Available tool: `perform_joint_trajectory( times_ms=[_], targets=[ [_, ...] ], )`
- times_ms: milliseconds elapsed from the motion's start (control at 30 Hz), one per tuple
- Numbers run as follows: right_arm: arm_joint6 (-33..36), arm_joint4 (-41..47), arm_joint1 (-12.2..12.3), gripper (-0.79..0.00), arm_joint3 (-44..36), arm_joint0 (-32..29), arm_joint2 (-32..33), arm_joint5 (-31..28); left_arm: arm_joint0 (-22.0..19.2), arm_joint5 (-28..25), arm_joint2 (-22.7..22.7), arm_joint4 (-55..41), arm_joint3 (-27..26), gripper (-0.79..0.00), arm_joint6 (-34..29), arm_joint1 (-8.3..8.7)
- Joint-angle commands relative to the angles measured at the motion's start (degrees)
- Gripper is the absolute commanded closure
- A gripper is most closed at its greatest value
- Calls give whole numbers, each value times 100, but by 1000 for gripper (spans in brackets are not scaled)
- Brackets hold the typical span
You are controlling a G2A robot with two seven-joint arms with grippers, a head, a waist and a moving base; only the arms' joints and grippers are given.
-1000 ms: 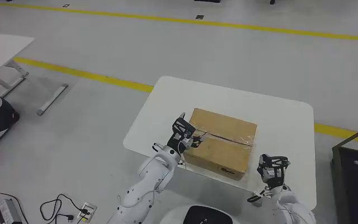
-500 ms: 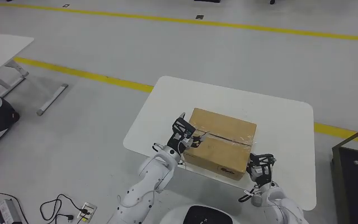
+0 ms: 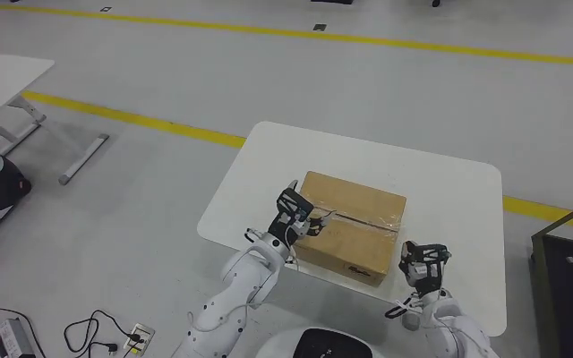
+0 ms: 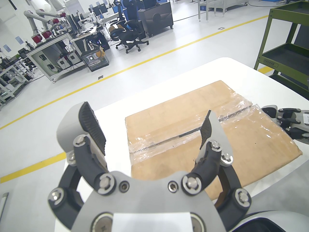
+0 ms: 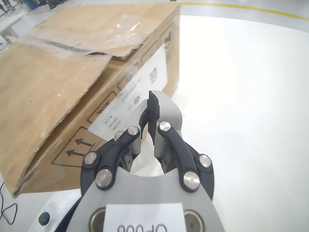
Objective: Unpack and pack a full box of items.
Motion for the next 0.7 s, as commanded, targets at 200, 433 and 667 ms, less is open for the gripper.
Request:
perform_joint_trajectory(
  times_ms=[200,433,667],
  targets=[
    [133,-201,210,0,-964,-781,1042,566,-395,-697,558,-20,29,-785,-246,-9],
    [406,-304,332,0,-1726,-1315,1825,824,-988,-1224,1254,-125,526,-785,-824,-74],
    [489,-393,355,0,-2063,-1590,1974,845,-1151,-1251,1376,-560,688,-785,-1031,-118]
  ],
)
